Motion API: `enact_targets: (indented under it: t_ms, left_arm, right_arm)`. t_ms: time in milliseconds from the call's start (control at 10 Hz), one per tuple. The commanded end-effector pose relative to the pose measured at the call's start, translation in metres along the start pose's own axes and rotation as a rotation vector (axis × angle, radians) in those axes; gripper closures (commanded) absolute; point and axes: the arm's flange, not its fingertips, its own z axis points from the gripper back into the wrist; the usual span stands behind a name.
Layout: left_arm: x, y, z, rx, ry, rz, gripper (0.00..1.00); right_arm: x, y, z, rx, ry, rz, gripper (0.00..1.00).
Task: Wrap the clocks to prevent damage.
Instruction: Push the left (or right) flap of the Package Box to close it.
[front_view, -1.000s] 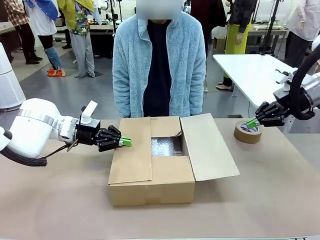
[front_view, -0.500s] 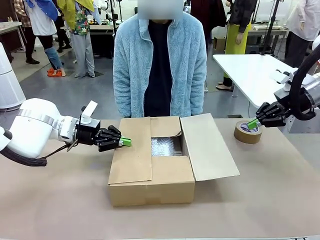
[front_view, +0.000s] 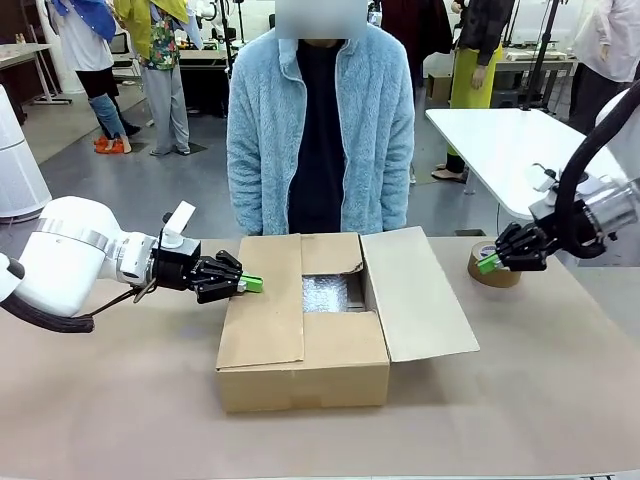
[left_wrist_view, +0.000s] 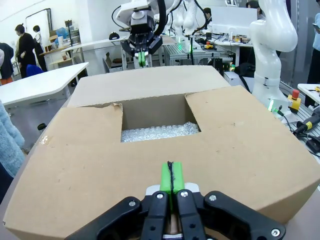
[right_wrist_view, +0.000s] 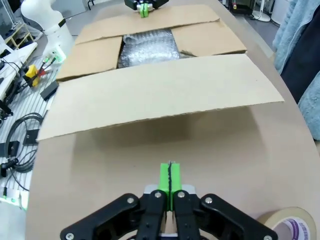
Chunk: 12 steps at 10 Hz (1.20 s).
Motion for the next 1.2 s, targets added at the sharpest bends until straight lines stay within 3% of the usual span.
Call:
enact_targets:
  t_ms: [0,300,600,1100]
  left_arm:
    - [-0.003,0.000,-0.001,0.006,0.020,-0.002,1.00]
    - [-0.003,0.000,-0.001,0.006,0.020,-0.002,1.00]
    - [-0.003,0.000,-0.001,0.006,0.020,-0.002,1.00]
    - [-0.003,0.000,-0.001,0.006,0.020,-0.002,1.00]
  right_arm:
    - [-0.009,0.003,-0.027,-0.014,0.019,0.055,0.99]
    - [-0.022,0.001,-0.065,0.023,0.076,0.049,0.99]
    - [-0.027,-0.001,-0.104,0.043,0.040,0.044,0.99]
    - [0.011,0.019,-0.114,0.013,-0.229,0.072,0.99]
